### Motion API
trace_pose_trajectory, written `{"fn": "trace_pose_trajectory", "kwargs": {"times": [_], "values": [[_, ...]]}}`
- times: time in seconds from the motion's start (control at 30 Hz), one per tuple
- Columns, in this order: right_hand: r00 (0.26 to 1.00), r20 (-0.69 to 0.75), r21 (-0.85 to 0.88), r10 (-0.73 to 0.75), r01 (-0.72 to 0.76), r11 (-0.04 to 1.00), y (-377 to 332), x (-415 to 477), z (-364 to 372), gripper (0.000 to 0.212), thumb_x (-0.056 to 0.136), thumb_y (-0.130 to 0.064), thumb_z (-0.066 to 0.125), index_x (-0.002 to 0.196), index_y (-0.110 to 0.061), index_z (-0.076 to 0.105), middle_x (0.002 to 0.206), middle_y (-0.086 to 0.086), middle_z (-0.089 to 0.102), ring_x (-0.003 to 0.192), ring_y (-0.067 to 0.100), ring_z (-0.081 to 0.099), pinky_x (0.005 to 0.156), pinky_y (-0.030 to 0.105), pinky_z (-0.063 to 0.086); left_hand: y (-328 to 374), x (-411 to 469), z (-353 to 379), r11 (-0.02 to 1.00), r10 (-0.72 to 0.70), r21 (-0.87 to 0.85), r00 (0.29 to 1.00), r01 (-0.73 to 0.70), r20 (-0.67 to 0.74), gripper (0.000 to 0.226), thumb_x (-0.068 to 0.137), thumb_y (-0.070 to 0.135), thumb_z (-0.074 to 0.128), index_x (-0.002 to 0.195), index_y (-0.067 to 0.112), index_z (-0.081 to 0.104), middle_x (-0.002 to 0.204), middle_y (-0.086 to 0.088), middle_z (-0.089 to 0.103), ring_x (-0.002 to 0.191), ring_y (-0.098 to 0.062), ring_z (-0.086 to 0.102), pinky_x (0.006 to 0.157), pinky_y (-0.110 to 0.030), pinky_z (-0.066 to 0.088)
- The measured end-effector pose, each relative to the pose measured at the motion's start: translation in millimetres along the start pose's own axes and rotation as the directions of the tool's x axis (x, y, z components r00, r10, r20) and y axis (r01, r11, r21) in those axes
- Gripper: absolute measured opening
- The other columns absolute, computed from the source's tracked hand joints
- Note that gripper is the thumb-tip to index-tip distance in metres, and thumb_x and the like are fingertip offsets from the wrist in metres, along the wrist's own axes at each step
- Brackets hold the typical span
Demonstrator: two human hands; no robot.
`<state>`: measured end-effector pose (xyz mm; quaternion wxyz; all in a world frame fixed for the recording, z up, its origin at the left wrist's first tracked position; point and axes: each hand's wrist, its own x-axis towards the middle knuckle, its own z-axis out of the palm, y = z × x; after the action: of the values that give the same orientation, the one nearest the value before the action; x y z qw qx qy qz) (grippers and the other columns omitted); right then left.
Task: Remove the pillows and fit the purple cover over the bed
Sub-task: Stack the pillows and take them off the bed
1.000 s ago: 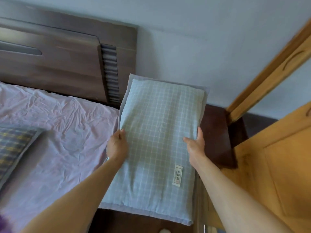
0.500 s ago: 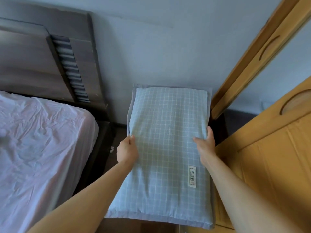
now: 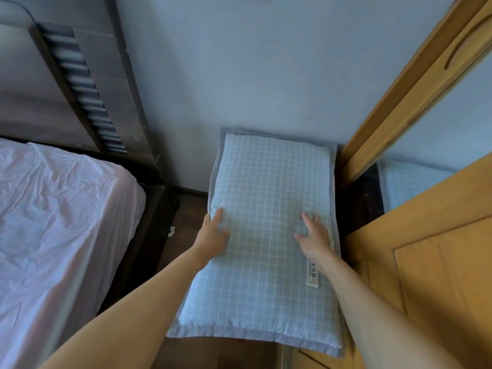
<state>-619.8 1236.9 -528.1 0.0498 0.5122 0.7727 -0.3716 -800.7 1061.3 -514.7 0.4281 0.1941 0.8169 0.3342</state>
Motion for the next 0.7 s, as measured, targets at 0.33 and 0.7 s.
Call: {"fn": "trace_pose_trajectory", "kwargs": {"times": [0.33, 0.7], "values": [[1.000, -0.017, 0.054, 0.013, -0.012, 0.998, -29, -15, -6, 0.061, 0.097, -0.021, 0.048, 0.149, -0.027, 0.018, 0.158, 0.002, 0.007, 0.145, 0.024, 0.006, 0.117, 0.046, 0.016, 6, -14, -14, 1.000, 0.012, -0.018, 1.000, -0.011, 0.013, 0.060, 0.098, 0.019, 0.042, 0.148, 0.032, 0.012, 0.157, 0.001, 0.005, 0.137, -0.024, 0.029, 0.095, -0.032, 0.040], [0.934, 0.213, 0.496, -0.286, 0.149, 0.855, -204, -91, 77, 0.049, 0.102, -0.028, 0.035, 0.148, -0.027, 0.021, 0.155, -0.007, 0.020, 0.141, 0.011, 0.021, 0.106, 0.022, 0.020, -23, -64, -122, 0.942, -0.035, -0.332, 0.976, -0.040, -0.217, 0.050, 0.101, 0.030, 0.033, 0.146, 0.040, 0.016, 0.151, 0.003, 0.030, 0.136, -0.018, 0.033, 0.102, -0.023, 0.026]]}}
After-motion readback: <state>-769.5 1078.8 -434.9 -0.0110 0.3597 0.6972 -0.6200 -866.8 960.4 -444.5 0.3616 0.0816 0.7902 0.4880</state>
